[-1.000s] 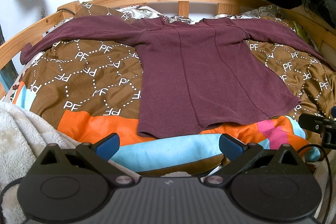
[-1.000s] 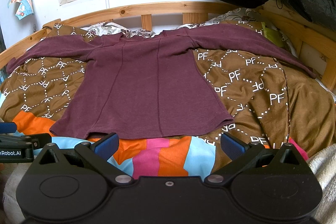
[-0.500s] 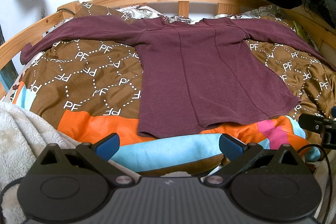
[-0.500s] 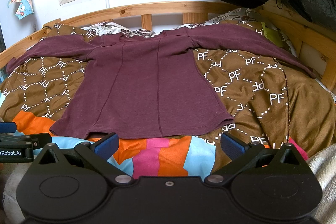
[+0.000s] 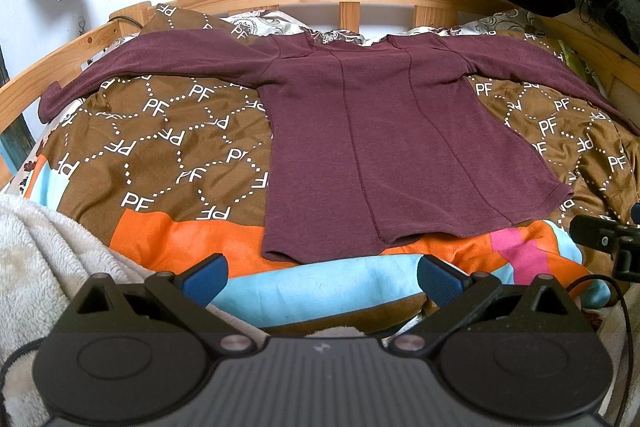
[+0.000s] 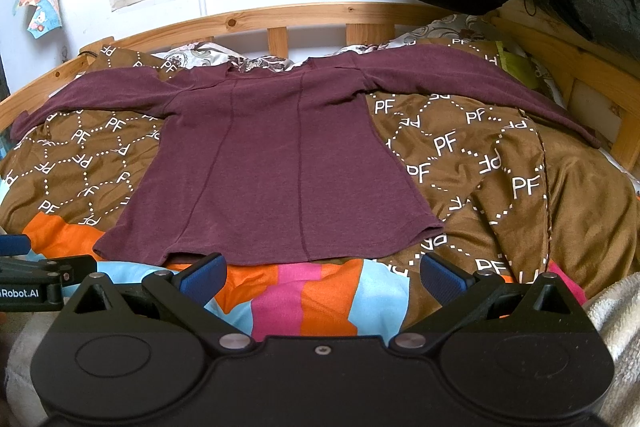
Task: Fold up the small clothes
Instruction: 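Move the right gripper toward the sleeve cuff near the bed rail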
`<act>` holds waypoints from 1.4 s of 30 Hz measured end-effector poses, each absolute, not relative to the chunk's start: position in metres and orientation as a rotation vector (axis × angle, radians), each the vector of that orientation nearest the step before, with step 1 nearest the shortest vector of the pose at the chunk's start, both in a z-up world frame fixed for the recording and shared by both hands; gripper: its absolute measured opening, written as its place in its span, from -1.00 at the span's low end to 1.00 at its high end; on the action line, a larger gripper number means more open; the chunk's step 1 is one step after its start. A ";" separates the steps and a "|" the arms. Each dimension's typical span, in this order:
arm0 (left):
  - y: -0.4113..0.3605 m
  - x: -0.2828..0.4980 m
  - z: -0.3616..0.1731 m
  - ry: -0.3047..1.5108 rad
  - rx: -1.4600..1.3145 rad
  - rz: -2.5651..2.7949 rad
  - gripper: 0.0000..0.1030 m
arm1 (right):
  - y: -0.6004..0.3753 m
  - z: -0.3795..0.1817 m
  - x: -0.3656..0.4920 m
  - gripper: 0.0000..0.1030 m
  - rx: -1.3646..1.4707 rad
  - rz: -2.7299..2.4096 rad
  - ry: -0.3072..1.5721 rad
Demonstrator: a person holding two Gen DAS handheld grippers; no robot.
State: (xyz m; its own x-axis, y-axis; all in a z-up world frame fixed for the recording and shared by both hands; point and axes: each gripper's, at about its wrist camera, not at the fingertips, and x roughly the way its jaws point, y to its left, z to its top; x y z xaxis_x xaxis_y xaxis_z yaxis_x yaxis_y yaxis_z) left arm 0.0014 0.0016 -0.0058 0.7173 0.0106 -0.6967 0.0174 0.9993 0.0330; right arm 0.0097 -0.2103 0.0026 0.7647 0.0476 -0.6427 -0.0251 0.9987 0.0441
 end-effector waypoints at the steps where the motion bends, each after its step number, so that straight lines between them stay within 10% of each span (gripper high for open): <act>1: 0.002 0.001 -0.006 0.771 0.038 -0.004 0.99 | -0.210 0.004 0.010 0.99 0.033 0.039 0.699; 42: -0.038 0.147 0.048 0.728 0.150 -0.145 0.99 | -0.264 0.066 0.133 0.99 -0.108 -0.086 0.689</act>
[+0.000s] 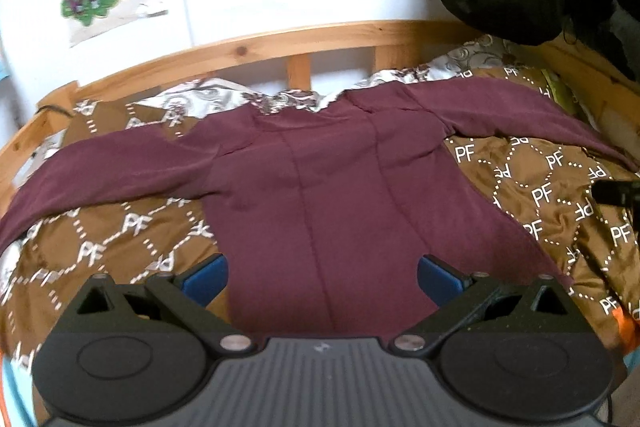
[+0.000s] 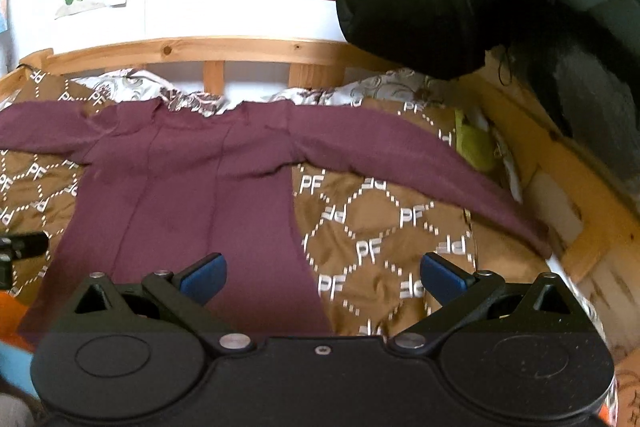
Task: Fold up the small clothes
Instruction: 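Move the right gripper toward the sleeve cuff near the bed rail, then close the right gripper on the maroon sleeve cuff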
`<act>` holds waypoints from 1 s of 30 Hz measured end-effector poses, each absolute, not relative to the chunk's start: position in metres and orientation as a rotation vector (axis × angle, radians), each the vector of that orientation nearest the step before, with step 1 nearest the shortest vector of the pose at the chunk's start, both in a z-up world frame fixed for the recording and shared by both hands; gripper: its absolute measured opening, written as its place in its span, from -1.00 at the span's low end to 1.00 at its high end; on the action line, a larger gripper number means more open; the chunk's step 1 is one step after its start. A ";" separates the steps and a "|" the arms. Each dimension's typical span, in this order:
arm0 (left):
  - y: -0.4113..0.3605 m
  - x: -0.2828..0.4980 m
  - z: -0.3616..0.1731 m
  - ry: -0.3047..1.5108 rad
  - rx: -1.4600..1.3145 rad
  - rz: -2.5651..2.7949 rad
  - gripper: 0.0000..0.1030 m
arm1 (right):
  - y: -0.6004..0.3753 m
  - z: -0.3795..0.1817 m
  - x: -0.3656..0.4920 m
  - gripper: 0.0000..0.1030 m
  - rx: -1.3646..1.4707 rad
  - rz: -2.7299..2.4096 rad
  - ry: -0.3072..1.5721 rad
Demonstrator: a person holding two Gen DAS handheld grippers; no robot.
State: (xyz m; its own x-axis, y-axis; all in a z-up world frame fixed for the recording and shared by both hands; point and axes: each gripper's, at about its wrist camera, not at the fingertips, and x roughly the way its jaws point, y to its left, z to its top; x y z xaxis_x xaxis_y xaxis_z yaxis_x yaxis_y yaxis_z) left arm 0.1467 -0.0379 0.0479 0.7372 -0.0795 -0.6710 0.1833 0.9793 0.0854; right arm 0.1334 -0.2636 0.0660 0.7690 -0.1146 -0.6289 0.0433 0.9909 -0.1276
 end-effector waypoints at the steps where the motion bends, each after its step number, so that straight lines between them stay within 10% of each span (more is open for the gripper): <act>1: -0.040 0.155 0.046 0.737 0.152 -0.149 0.99 | -0.265 0.066 0.142 0.99 -0.109 -0.088 0.683; 30: 0.012 0.280 -0.056 0.950 -0.075 -0.109 0.99 | -0.376 -0.011 0.260 0.99 0.337 -0.324 0.435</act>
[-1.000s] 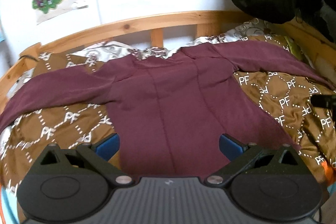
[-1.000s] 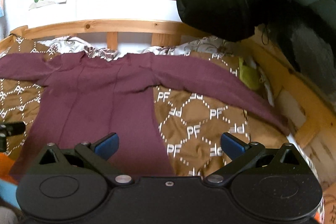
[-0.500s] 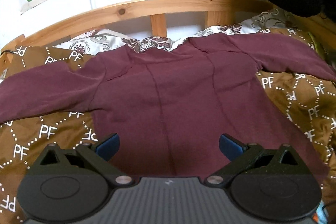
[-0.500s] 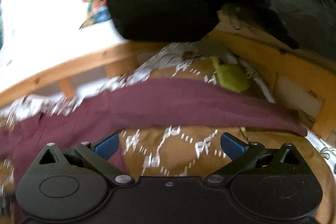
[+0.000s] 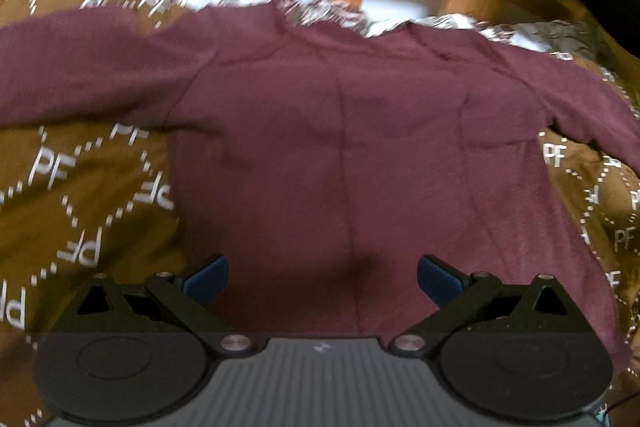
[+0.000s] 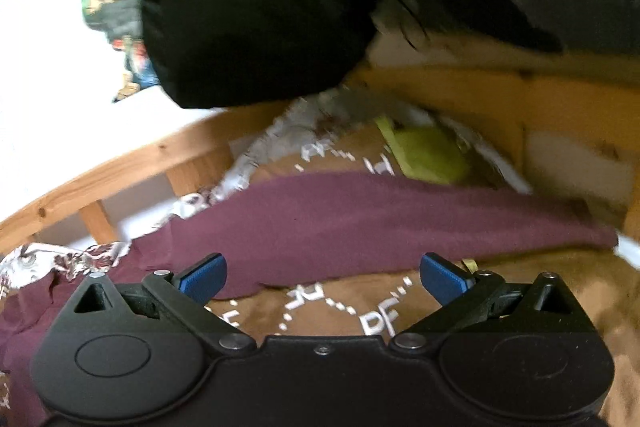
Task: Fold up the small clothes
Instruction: 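Close the right gripper on the maroon sleeve cuff, then carry the sleeve across the shirt body with the right gripper and release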
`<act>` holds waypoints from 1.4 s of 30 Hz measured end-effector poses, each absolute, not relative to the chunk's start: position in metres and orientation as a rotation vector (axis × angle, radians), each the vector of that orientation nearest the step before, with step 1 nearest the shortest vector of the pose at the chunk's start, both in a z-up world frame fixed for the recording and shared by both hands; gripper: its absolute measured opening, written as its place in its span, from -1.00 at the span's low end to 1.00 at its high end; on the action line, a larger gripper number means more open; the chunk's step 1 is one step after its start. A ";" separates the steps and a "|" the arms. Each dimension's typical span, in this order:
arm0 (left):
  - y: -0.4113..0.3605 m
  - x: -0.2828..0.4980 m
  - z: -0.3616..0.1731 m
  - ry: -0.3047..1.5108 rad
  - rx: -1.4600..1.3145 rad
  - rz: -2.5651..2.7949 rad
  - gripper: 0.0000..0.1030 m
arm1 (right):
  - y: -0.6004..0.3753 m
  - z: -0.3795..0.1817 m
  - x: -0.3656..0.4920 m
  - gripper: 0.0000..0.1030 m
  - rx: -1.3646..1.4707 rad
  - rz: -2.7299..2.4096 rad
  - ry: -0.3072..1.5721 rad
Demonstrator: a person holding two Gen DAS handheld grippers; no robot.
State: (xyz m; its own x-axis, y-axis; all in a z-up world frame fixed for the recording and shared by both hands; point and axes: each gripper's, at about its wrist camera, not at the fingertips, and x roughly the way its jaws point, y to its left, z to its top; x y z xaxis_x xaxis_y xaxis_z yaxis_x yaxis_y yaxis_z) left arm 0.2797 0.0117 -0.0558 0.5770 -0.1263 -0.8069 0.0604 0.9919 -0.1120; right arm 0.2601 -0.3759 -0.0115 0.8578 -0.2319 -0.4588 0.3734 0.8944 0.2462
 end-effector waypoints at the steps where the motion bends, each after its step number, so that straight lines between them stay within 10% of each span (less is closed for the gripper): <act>1: 0.013 0.279 -0.059 0.959 -0.074 -0.102 0.99 | -0.380 -0.015 0.259 0.99 0.362 -0.330 0.444; 11: 0.009 0.274 -0.071 0.988 -0.027 -0.113 0.99 | -0.445 -0.033 0.234 0.99 0.543 -0.583 0.407; 23: 0.004 0.274 -0.075 0.963 -0.020 -0.113 0.99 | -0.533 -0.056 0.216 0.40 0.659 -0.887 0.358; 31: 0.008 0.273 -0.066 0.931 -0.038 -0.072 0.99 | -0.532 -0.060 0.221 -0.84 0.647 -0.888 0.359; 42: 0.029 0.269 -0.033 0.847 -0.077 -0.008 0.99 | -0.430 0.008 0.240 -0.87 0.261 -0.670 0.250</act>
State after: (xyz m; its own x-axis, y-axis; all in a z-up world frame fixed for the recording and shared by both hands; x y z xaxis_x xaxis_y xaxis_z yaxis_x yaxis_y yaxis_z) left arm 0.2687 0.0292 -0.0332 0.6625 -0.0375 -0.7482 -0.0242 0.9972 -0.0714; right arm 0.2404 -0.4304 0.0078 0.7563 -0.5761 -0.3100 0.6383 0.7536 0.1570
